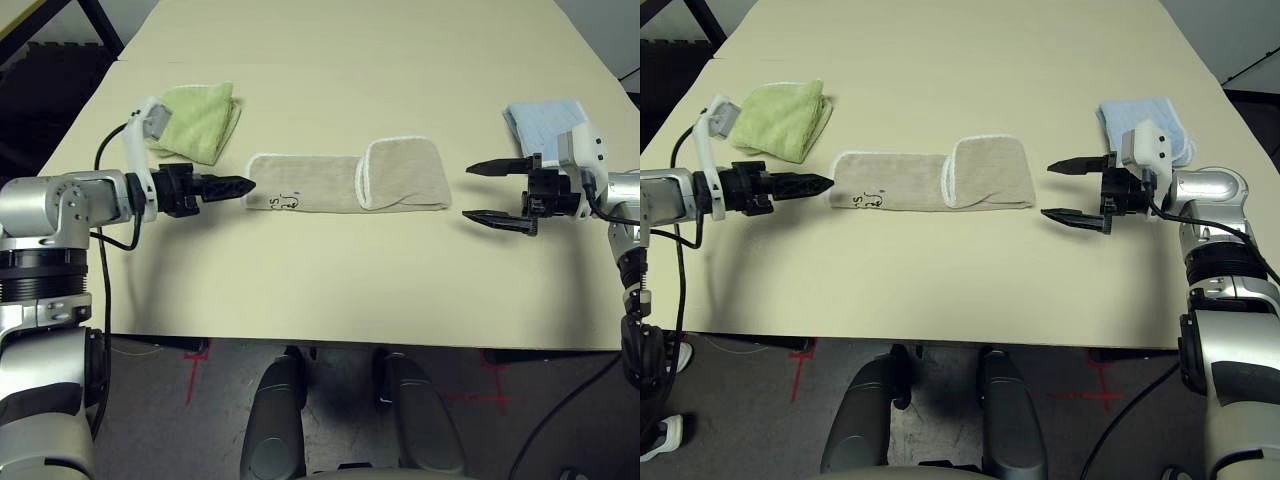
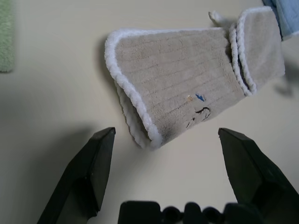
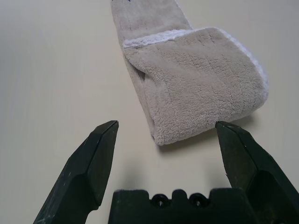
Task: Fold the towel and set it aside.
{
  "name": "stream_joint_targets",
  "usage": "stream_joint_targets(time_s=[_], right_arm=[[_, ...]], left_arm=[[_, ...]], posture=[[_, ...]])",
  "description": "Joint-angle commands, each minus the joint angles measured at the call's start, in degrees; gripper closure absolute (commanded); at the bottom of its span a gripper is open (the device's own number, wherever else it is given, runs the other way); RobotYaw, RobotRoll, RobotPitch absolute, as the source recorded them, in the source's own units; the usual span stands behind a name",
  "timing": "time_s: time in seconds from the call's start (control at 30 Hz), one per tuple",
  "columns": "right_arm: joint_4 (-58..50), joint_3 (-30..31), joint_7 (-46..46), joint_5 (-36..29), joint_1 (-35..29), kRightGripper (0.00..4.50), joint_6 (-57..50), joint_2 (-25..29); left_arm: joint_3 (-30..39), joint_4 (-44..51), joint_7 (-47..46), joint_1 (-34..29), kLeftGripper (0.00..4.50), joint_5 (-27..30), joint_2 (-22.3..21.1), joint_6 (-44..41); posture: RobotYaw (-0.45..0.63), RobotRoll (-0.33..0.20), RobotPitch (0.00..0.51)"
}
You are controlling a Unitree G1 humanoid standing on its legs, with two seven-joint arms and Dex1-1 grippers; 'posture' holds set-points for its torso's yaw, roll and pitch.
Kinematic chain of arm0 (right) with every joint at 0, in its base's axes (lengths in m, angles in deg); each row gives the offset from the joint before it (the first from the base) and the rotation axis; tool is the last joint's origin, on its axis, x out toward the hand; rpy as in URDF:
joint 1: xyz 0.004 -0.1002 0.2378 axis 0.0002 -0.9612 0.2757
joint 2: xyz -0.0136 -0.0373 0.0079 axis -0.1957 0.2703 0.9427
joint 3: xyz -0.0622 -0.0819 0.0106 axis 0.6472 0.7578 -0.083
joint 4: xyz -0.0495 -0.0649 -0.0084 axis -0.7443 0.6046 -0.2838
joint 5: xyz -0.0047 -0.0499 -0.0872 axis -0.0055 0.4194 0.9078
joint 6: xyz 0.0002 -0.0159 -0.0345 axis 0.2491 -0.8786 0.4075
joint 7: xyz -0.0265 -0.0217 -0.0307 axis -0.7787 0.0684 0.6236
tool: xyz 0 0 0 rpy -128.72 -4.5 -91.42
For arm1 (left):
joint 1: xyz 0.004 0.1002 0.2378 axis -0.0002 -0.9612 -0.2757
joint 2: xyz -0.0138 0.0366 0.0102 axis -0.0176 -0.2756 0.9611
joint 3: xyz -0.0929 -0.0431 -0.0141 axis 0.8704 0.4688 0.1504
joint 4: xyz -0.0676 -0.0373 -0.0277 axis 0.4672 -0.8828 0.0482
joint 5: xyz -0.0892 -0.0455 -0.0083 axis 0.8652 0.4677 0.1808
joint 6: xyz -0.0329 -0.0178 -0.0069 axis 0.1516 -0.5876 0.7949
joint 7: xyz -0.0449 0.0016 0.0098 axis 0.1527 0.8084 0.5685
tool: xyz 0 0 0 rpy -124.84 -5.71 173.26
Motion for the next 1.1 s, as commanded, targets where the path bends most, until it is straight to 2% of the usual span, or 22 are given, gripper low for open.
stream_joint_targets(time_s=[0.03,0.3,0.5,0.73,1.03,1.1], right_arm=[[-0.57,-0.36,0.27,0.31,-0.67,0.02,0.11,0.38],[-0.80,-0.31,0.47,0.39,-0.66,0.02,0.26,0.22],[-1.09,-0.35,0.61,0.38,-0.83,0.02,0.19,0.35],[-1.52,-0.33,0.58,0.36,-0.84,0.02,0.04,0.41],[-1.98,-0.19,0.85,0.47,-1.03,0.02,-0.07,0.15],[-1.91,-0.17,0.99,0.57,-0.99,0.00,-0.03,0.14]], left_arm=[[-0.21,0.77,0.67,-0.92,0.00,3.10,0.37,-6.03],[2.59,-2.33,-1.97,-0.15,0.00,5.42,3.52,-11.88],[3.72,-5.94,-5.00,1.40,0.00,4.53,6.43,-10.79],[3.84,-8.92,-7.24,2.32,0.00,3.91,7.28,-9.38],[7.84,-13.63,-12.11,4.59,0.00,3.32,8.76,-6.74],[7.93,-13.78,-12.42,4.66,0.40,3.34,8.90,-6.53]], posture=[[-0.06,0.000,0.214],[-0.06,0.000,0.210],[-0.07,0.000,0.209],[-0.07,0.000,0.211],[-0.07,0.000,0.211],[-0.07,0.000,0.210]])
